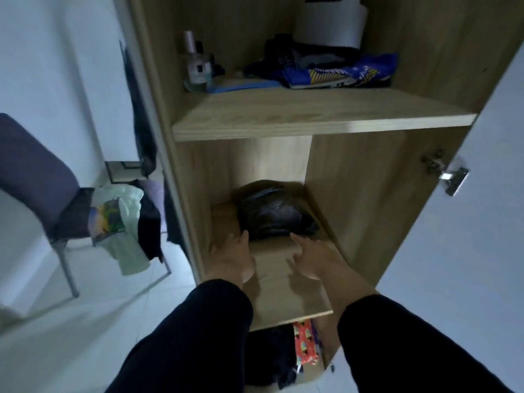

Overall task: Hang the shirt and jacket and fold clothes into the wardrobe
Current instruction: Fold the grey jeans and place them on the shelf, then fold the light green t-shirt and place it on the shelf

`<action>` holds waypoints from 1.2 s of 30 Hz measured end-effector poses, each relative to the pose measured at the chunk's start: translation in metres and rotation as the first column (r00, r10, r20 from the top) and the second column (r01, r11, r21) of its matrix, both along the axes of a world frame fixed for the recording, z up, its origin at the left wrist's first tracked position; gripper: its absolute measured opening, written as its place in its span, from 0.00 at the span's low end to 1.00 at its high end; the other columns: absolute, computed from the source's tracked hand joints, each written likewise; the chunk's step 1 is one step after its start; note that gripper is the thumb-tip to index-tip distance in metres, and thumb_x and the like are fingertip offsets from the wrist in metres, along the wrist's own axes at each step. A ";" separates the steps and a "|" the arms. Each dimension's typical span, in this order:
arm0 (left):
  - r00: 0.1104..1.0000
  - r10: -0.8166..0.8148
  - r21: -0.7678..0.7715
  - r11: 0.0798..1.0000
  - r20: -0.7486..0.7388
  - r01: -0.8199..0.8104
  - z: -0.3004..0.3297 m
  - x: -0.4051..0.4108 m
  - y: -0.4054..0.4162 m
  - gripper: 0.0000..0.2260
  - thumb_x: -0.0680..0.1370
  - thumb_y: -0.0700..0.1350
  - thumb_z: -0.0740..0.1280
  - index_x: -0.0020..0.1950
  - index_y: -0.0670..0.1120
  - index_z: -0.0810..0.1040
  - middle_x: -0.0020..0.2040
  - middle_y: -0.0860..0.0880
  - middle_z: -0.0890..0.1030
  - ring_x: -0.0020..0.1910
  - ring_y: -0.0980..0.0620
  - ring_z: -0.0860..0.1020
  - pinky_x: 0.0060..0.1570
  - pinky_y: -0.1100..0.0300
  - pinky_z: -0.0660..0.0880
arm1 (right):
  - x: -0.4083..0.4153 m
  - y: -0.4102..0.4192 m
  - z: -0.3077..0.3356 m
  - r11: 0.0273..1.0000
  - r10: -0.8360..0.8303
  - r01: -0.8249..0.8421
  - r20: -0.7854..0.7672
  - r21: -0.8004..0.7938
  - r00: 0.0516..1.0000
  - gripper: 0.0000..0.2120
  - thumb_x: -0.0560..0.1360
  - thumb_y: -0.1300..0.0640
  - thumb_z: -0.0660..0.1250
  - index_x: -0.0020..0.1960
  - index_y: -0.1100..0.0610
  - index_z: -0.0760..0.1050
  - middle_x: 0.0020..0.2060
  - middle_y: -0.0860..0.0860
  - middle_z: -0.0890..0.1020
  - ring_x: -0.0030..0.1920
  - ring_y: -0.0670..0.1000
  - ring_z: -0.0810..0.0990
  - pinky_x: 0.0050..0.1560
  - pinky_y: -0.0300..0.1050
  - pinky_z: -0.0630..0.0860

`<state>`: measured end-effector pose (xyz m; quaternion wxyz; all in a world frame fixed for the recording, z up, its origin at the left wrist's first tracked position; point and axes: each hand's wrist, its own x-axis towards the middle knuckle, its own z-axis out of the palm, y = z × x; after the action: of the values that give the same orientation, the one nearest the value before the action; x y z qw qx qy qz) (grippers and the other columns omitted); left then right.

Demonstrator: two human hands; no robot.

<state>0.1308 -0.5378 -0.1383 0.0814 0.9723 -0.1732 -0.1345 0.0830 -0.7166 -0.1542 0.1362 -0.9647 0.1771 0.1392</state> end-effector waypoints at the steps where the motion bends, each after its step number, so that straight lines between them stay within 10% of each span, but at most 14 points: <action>1: 1.000 0.007 -0.002 1.000 0.003 -0.007 0.005 -0.015 0.007 0.30 0.80 0.48 0.56 0.78 0.52 0.44 0.78 0.48 0.52 0.76 0.47 0.54 0.73 0.49 0.52 | -0.011 0.006 0.007 1.000 0.016 -0.016 -0.005 0.009 1.000 0.28 0.81 0.48 0.53 0.77 0.42 0.47 0.76 0.51 0.60 0.73 0.57 0.62 0.71 0.55 0.61; 6: 0.997 0.067 -0.026 0.997 0.049 -0.066 0.026 -0.092 0.037 0.32 0.78 0.47 0.60 0.78 0.51 0.47 0.76 0.45 0.59 0.72 0.42 0.63 0.70 0.50 0.62 | -0.065 0.040 0.034 0.996 0.062 -0.062 0.007 0.067 0.998 0.29 0.80 0.49 0.57 0.77 0.42 0.48 0.70 0.54 0.70 0.65 0.58 0.72 0.65 0.53 0.70; 17: 0.880 0.469 0.000 0.882 0.068 -0.471 0.046 -0.237 0.174 0.28 0.81 0.45 0.55 0.78 0.51 0.46 0.78 0.47 0.55 0.77 0.50 0.52 0.75 0.45 0.48 | -0.140 0.172 0.063 0.907 0.374 -0.379 0.061 0.185 0.925 0.26 0.79 0.53 0.56 0.76 0.42 0.55 0.73 0.53 0.64 0.69 0.58 0.68 0.68 0.52 0.66; 36: 0.199 0.980 -0.013 0.199 -0.012 -0.980 0.013 -0.632 0.457 0.27 0.79 0.44 0.56 0.77 0.51 0.52 0.75 0.46 0.61 0.74 0.46 0.59 0.73 0.43 0.50 | -0.408 0.546 0.044 0.231 0.972 -0.970 0.013 0.079 0.233 0.27 0.81 0.51 0.55 0.78 0.48 0.51 0.75 0.55 0.62 0.73 0.57 0.63 0.71 0.51 0.63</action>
<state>-0.5012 -0.0813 -0.1251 0.1567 0.8616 0.4801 -0.0516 -0.3253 -0.1702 -0.1102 0.0512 -0.8589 -0.4605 0.2182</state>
